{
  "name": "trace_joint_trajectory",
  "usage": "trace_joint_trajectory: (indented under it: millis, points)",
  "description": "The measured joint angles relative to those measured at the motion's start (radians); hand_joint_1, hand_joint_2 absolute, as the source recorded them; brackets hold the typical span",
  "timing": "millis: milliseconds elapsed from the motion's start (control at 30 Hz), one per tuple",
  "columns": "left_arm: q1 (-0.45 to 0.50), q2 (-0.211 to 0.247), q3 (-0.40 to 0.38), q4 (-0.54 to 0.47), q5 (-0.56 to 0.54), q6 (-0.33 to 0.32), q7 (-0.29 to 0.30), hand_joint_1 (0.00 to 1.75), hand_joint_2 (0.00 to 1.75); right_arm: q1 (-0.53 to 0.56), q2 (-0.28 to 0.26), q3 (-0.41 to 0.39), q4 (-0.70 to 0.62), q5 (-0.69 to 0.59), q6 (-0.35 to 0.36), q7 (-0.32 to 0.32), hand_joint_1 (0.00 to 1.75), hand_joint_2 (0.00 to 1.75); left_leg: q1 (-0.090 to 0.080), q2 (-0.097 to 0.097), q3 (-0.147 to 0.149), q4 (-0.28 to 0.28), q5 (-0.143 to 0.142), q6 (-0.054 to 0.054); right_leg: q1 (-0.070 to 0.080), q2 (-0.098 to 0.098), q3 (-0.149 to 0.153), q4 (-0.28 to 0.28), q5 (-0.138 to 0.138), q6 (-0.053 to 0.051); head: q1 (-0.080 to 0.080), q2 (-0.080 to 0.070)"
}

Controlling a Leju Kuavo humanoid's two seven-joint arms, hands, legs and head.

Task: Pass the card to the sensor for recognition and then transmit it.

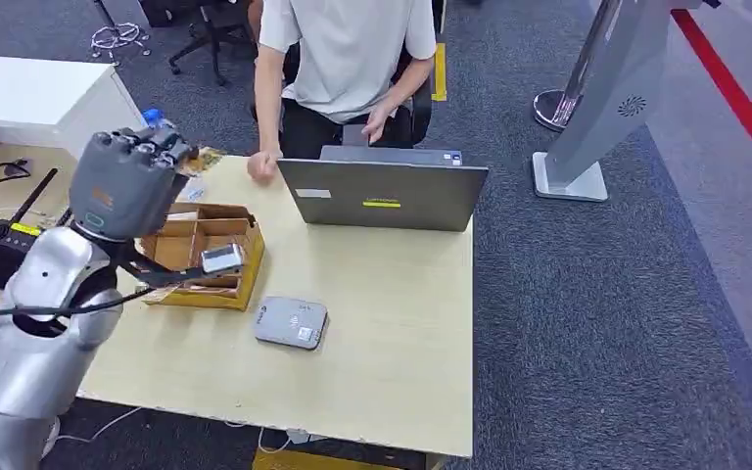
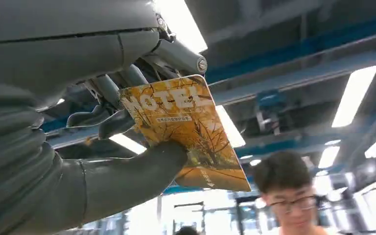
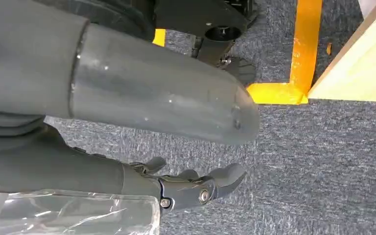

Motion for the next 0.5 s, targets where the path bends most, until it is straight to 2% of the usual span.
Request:
trace_joint_trajectory:
  millis: [167, 267, 400, 500]
  points:
    - [0.095, 0.01, -0.048, -0.097, -0.041, 0.005, -0.015, 1.75, 1.75, 0.005, 0.0, -0.024, 0.0, -0.018, -0.002, -0.018, 0.0, 0.0, 0.0, 0.0, 0.0, -0.001, 0.0, 0.0, 0.0, 0.0, 0.001, 0.0, 0.0, 0.0, 0.0, 0.0]
    - [0.187, 0.013, -0.083, -0.103, -0.093, -0.056, 0.031, 1.75, 1.75, 0.011, 0.0, -0.039, 0.001, -0.03, -0.002, -0.028, 0.0, 0.0, 0.0, 0.0, 0.0, -0.001, 0.0, 0.0, 0.0, 0.0, 0.0, 0.0, 0.0, 0.0, 0.0, 0.0]
    - [0.284, 0.027, -0.125, -0.024, -0.126, -0.104, 0.077, 1.75, 1.75, 0.017, 0.0, -0.054, 0.002, -0.021, 0.0, -0.018, 0.0, 0.0, 0.0, 0.0, 0.0, -0.001, 0.0, 0.0, 0.0, 0.0, -0.001, 0.0, 0.0, 0.0, 0.0, 0.0]
    - [0.3, 0.022, -0.154, 0.075, -0.121, -0.131, 0.077, 1.75, 1.75, 0.016, 0.0, -0.055, 0.002, -0.001, 0.003, -0.004, 0.0, 0.0, 0.0, 0.0, -0.001, -0.001, 0.0, 0.0, 0.0, 0.0, -0.001, 0.0, 0.0, 0.0, 0.0, 0.0]
